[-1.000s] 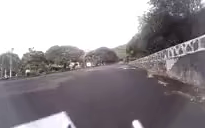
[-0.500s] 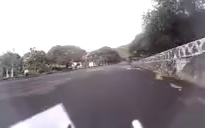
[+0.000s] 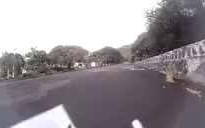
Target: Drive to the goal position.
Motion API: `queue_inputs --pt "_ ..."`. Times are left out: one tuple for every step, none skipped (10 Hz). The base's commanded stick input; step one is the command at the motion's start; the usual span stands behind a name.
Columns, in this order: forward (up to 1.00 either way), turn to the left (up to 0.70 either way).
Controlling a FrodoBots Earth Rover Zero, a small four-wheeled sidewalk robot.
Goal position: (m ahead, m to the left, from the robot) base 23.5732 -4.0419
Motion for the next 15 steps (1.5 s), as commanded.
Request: queue_inputs --pt "1.00 0.00" --pt "1.00 0.00" --pt "1.00 0.00" --pt "1.00 0.00" --pt "1.00 0.00" --pt "1.00 0.00" --pt "1.00 0.00" --pt "1.00 0.00" --pt "1.00 0.00" --pt "1.00 0.00" --pt "1.00 0.00" --pt "1.00 0.00" --pt "1.00 0.00" --pt "1.00 0.00" --pt "1.00 0.00"
